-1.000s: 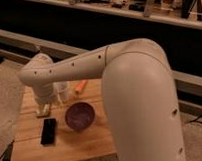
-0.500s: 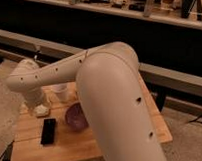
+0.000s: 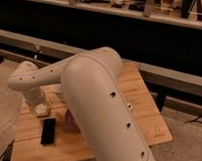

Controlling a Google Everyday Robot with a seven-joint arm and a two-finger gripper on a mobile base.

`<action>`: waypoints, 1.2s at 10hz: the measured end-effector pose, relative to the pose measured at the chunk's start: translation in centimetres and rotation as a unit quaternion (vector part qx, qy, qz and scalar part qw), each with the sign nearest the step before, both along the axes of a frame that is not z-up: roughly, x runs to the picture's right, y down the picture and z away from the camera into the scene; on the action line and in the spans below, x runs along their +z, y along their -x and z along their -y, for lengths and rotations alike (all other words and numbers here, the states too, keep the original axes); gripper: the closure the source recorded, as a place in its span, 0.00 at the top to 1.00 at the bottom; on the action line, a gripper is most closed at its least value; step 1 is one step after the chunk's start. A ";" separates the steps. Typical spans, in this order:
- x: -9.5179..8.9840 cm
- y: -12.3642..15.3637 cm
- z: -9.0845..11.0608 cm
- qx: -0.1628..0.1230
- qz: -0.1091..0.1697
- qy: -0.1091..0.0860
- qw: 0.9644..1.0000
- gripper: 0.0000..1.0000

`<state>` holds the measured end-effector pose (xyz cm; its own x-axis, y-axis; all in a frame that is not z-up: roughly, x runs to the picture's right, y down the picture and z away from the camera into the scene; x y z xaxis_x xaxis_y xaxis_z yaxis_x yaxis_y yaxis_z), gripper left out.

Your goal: Place the white sponge in the ceramic cup

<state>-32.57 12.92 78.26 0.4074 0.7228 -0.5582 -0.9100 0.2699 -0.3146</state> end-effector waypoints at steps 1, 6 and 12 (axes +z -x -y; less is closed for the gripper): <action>0.7 0.3 -0.2 0.001 -0.002 0.005 1.000 0.65; 3.9 2.4 -0.5 0.024 -0.011 0.031 0.999 0.65; 6.1 4.1 2.9 0.044 -0.021 0.008 0.999 0.49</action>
<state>-36.64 10.05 84.33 0.3180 0.7457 -0.5855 -0.9426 0.1826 -0.2794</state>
